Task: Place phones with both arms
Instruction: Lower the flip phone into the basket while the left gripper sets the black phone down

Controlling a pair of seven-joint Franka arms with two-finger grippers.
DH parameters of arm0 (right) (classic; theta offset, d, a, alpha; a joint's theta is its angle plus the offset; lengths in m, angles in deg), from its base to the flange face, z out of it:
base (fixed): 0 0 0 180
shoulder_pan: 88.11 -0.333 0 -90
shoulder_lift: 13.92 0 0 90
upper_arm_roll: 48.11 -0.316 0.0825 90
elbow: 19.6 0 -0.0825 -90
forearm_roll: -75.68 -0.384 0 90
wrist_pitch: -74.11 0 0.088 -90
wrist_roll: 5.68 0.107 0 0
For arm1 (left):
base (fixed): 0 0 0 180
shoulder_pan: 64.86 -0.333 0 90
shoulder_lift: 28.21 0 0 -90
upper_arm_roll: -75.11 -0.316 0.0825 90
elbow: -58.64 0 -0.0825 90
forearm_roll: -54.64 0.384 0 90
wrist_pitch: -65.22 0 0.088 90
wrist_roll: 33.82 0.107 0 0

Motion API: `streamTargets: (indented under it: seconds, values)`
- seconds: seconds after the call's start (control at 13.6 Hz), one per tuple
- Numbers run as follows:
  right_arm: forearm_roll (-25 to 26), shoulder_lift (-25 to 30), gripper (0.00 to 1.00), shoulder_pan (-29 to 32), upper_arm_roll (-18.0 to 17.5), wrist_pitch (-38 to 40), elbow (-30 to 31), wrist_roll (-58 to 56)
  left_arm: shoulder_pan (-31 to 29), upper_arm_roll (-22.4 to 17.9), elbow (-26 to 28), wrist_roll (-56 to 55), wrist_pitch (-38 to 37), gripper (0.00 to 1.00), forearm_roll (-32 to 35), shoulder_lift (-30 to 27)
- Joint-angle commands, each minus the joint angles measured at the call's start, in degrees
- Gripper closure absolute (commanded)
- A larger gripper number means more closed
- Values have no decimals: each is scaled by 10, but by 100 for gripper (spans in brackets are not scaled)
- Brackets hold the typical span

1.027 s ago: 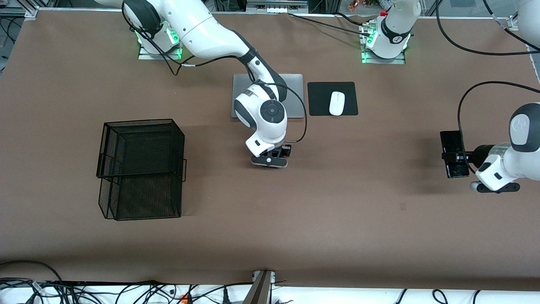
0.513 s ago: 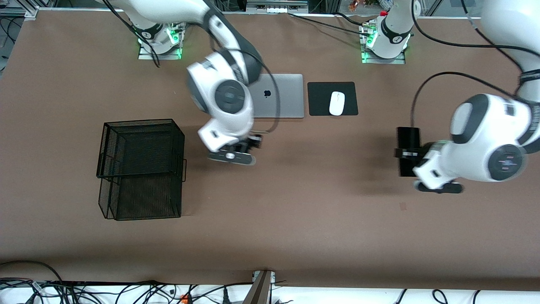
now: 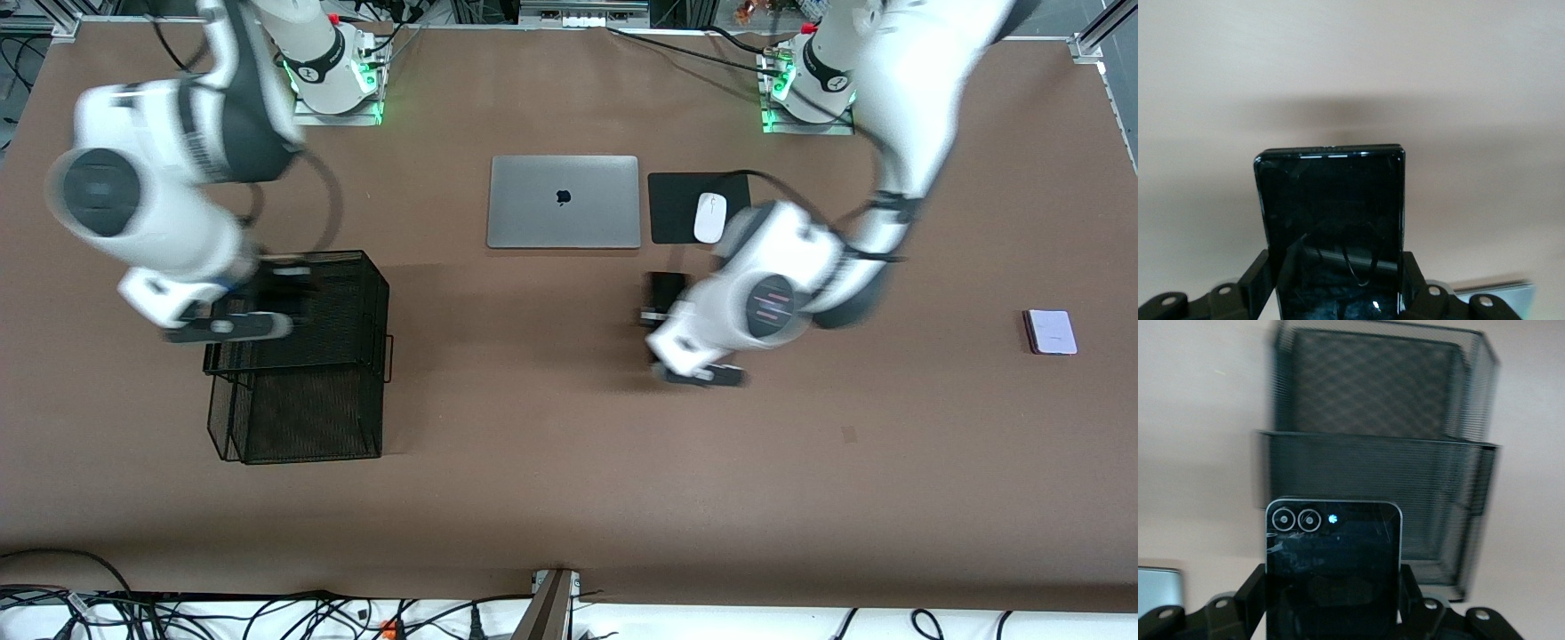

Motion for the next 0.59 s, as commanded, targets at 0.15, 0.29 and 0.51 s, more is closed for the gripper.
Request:
streamTargets:
  seconds: [0.15, 0.29, 0.51]
  values:
    - [-34, -4, 100, 10, 52, -147, 130, -101, 126, -54, -1, -95, 161, 64, -3, 67]
    - [-70, -48, 99, 16, 52, -161, 125, -117, 164, -84, 3, -111, 201, 47, -3, 82]
    - [-80, -64, 0, 18, 52, -165, 113, -119, 156, -88, 3, -110, 191, 0, -3, 62]
